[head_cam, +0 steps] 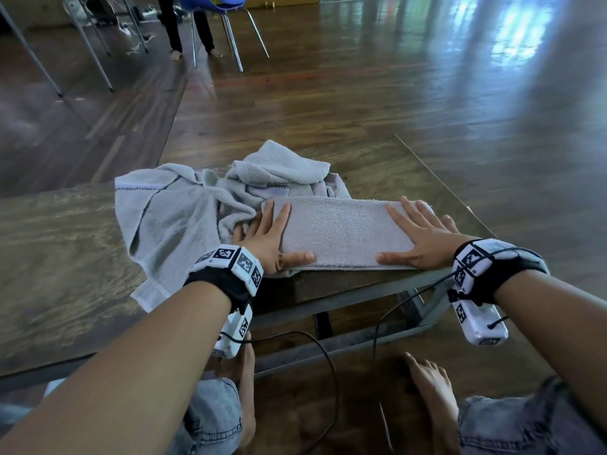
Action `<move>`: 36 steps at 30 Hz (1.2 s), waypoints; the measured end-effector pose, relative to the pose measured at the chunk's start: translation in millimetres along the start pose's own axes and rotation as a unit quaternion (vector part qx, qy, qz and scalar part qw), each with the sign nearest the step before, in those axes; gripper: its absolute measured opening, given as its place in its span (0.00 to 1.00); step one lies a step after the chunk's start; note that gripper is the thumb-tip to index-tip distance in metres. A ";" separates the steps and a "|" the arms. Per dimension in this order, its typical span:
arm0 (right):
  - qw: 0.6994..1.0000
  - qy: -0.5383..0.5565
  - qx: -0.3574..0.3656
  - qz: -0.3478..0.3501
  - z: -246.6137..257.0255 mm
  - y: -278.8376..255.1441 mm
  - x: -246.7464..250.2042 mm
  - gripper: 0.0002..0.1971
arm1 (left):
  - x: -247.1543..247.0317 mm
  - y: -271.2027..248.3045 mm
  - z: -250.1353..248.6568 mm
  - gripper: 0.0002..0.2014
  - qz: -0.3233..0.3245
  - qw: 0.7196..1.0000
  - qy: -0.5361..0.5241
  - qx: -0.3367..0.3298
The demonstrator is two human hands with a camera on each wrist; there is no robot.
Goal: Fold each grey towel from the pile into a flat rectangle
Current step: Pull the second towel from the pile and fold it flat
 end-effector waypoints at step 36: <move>0.986 0.060 0.118 -0.097 81.2 6.9 36.3 0.35 | 76.2 -14.7 -39.0 0.13 -0.226 0.944 -0.235 0.048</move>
Point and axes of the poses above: each hand's wrist, its own y-axis towards the middle knuckle, its own x-axis out of the back of the hand, z = x × y, the point moved 6 cm from there along y, towards the middle knuckle, and after that the axes turned 12 degrees about -y, right-handed, at the moved point
